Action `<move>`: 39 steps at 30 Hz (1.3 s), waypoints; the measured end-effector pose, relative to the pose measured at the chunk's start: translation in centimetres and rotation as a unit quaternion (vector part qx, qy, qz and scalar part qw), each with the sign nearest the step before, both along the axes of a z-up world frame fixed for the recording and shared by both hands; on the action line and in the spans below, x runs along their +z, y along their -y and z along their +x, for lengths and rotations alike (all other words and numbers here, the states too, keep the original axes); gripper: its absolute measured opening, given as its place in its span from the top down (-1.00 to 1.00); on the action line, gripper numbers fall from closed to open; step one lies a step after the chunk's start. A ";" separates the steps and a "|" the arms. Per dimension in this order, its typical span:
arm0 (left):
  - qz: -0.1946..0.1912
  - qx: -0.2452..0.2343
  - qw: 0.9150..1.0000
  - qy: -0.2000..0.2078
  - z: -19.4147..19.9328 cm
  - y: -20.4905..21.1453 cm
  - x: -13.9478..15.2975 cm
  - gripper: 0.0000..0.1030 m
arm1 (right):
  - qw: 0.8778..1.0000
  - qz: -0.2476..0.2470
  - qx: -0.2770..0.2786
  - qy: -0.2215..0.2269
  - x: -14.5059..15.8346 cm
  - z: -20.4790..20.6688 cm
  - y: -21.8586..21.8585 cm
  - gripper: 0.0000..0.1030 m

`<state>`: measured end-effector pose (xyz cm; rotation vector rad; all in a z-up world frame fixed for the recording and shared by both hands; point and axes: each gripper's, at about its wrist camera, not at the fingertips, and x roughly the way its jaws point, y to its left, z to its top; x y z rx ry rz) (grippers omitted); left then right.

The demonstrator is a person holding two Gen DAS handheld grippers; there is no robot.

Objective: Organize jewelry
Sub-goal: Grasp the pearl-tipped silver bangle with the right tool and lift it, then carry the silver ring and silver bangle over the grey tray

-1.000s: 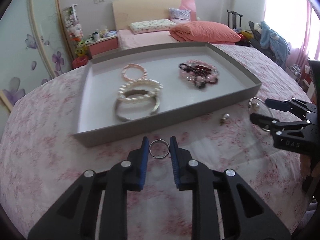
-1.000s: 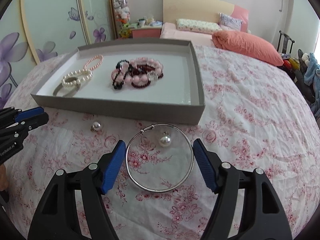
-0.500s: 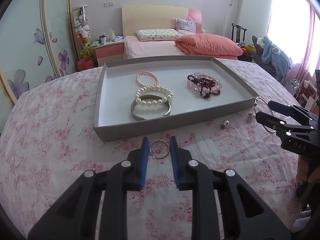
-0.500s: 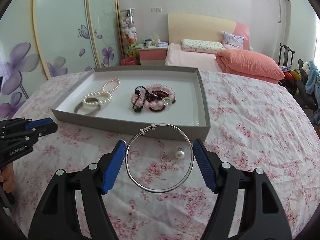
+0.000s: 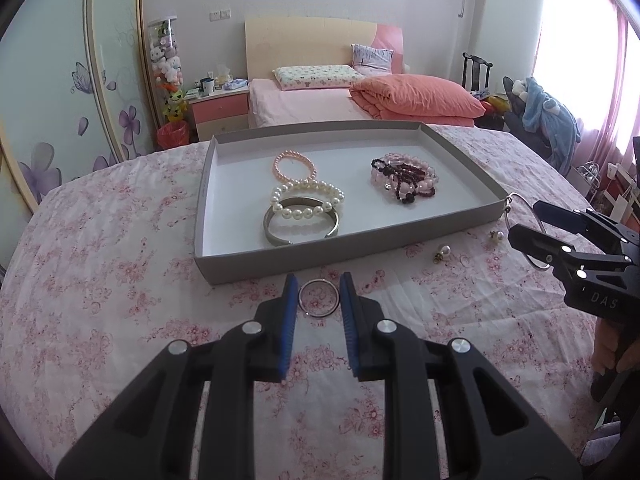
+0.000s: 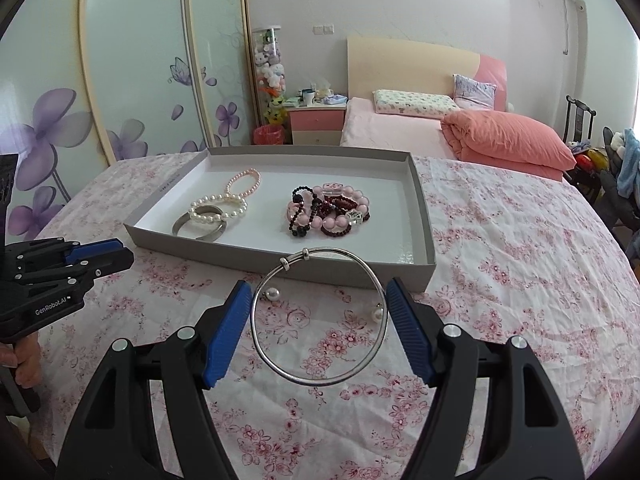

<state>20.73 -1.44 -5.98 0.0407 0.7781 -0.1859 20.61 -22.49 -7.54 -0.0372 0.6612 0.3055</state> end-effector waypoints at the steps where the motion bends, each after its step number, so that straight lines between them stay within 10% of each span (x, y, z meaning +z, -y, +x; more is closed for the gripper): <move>1: 0.000 0.000 1.000 0.001 0.0 0.0 0.1 0.57 | 1.000 0.001 0.000 0.002 0.1 -0.1 0.0 -0.35; 39: -0.012 0.049 0.990 0.134 -2.0 1.2 6.7 0.57 | 0.986 0.050 -0.016 0.158 7.1 -2.2 -1.3 -0.35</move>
